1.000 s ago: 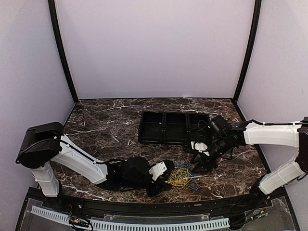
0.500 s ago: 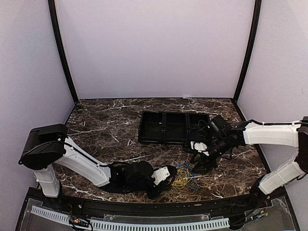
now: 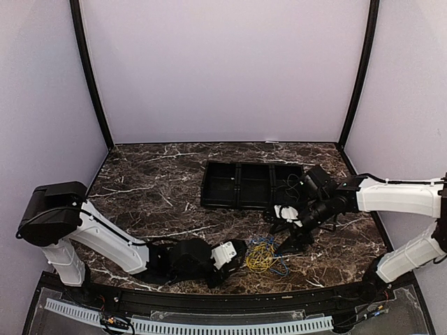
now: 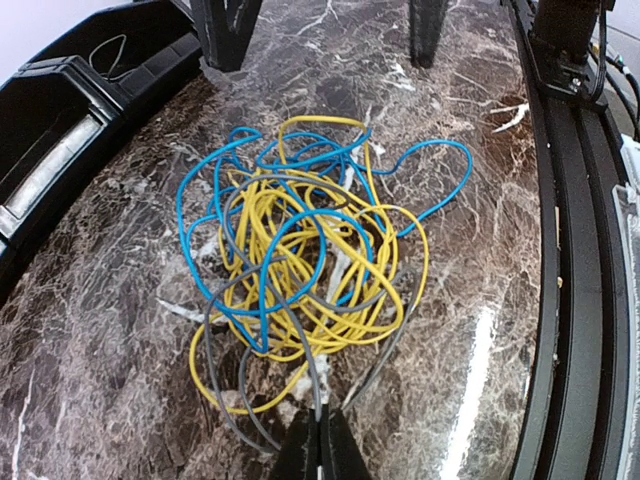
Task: Untangle the cables
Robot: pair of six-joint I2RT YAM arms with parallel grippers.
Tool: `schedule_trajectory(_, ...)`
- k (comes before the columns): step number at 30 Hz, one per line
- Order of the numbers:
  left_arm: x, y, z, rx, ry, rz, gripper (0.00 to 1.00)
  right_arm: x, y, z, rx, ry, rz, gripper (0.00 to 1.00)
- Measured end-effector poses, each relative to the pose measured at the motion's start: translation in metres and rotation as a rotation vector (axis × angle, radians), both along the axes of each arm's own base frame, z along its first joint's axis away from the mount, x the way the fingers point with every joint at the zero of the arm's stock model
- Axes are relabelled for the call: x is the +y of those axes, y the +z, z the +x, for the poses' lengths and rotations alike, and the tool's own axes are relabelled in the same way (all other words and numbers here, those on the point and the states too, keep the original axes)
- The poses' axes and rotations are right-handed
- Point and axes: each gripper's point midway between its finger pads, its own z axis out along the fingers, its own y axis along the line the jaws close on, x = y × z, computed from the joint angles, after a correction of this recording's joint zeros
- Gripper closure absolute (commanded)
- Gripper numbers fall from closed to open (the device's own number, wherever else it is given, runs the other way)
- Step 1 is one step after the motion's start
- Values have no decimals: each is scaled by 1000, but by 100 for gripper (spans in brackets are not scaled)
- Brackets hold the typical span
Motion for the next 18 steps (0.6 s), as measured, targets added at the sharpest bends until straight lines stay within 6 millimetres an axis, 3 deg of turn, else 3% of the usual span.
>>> schedule_trajectory(5, 6, 19, 3, 12, 45, -86, 100, 28, 8, -13, -55, 101, 53, 25)
schedule_trajectory(13, 20, 27, 3, 60, 104, -179, 100, 61, -13, -25, -89, 183, 65, 25)
schedule_trajectory(18, 28, 33, 4, 75, 130, -221, 100, 67, -29, -24, -89, 191, 41, 31)
